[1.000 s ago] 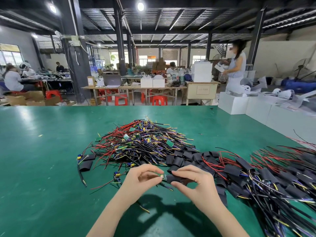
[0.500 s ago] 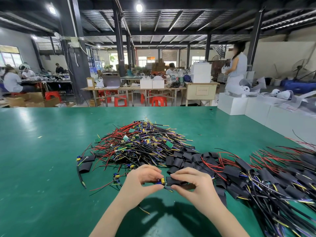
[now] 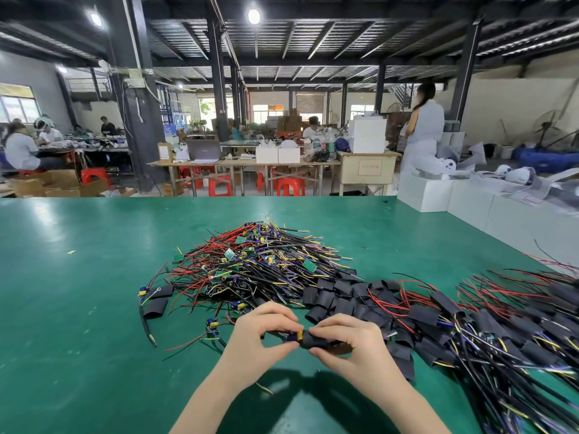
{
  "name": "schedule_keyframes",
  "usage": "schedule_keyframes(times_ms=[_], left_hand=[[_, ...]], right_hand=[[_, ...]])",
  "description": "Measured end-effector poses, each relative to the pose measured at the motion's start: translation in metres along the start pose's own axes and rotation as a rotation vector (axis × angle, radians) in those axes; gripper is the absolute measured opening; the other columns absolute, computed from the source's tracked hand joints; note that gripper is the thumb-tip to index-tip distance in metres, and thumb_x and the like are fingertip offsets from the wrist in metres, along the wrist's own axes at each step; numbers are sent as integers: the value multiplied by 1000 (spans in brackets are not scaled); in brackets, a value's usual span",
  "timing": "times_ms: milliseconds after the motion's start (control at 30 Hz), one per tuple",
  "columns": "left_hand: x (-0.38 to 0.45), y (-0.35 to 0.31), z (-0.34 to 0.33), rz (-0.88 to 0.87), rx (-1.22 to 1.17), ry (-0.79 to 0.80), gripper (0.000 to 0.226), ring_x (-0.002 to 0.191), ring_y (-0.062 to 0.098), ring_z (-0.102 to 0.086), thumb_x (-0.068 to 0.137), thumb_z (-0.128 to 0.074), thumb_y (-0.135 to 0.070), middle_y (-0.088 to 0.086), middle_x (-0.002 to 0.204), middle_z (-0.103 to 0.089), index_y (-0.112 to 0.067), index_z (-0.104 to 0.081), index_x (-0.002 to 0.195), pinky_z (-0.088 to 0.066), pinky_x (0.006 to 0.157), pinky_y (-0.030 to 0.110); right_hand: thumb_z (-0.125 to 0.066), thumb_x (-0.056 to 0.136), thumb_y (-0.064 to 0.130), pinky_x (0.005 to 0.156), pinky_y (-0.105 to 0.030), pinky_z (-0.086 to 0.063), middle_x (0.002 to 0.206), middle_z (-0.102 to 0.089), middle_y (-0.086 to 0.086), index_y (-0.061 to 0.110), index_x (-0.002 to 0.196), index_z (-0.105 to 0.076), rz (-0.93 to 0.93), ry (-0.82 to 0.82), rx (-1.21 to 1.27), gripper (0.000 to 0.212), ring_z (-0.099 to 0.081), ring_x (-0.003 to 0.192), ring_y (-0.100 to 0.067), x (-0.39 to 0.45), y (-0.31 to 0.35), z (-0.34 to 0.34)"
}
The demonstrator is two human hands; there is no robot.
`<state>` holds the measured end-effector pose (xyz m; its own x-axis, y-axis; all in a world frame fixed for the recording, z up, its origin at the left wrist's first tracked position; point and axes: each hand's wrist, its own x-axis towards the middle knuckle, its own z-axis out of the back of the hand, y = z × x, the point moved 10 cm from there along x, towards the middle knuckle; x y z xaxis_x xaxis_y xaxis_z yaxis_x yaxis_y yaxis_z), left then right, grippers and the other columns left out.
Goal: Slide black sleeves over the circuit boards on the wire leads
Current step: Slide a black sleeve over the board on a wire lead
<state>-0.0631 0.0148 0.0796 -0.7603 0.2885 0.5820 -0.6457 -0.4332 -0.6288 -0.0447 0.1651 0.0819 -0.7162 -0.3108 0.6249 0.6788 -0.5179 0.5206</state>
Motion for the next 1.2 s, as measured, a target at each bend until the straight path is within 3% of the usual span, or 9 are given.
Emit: schedule_keyframes(times_ms=[167,267,367,467,567,700,967,1200], left_hand=[[-3,18,-2,142,71,104,24,97,-1,-64,76,-80,-23,-22,95,-70,-36,-73,95,-50,87,24],[-5,24,-4,194,59,129,17,87,-1,-67,77,-79,-21,-24,87,-70,-29,-71,89,-51,86,33],[-4,22,-4,175,67,137,15,87,0,-67,76,-80,-24,-22,86,-71,-29,-71,87,-51,86,33],[-4,21,-3,153,93,119,16,90,-2,-65,77,-79,-27,-28,89,-69,-35,-72,88,-50,84,30],[-4,19,-3,120,164,92,17,92,-4,-60,78,-79,-31,-33,91,-67,-38,-72,92,-40,91,26],[-5,18,-5,84,217,103,14,84,3,-57,79,-77,-36,-19,83,-68,-34,-73,93,-32,91,22],[-6,19,-13,86,174,159,15,84,3,-54,83,-72,-43,-18,80,-64,-34,-73,94,-36,89,25],[-3,3,-6,0,184,85,16,82,3,-54,75,-80,-21,-17,80,-65,-26,-74,89,-42,83,27]], right_hand=[[-80,74,19,77,-16,-51,95,-68,12,19,96,-76,15,-25,-14,22,-63,83,3,0,2,0],[-80,74,18,75,-18,-53,97,-67,11,20,98,-74,38,-28,-36,25,-61,84,3,0,5,-1],[-79,71,38,71,-21,-54,97,-67,16,25,105,-73,55,0,-244,37,-60,88,-4,-2,7,-3],[-79,62,56,59,-18,-51,84,-66,22,31,101,-73,41,34,-456,47,-59,80,-9,0,7,-4],[-85,60,45,56,-20,-50,75,-64,15,26,97,-74,12,53,-441,43,-60,73,-13,-1,1,-7],[-83,67,28,65,-23,-50,81,-65,8,21,100,-73,-55,63,-299,35,-60,70,-12,-2,-8,-8],[-80,66,16,68,-27,-52,80,-64,9,20,91,-74,-132,8,-150,25,-57,64,-4,0,-16,-4],[-75,66,14,71,-33,-49,78,-65,3,22,87,-75,-203,65,-164,23,-58,70,-10,-1,-20,-15]])
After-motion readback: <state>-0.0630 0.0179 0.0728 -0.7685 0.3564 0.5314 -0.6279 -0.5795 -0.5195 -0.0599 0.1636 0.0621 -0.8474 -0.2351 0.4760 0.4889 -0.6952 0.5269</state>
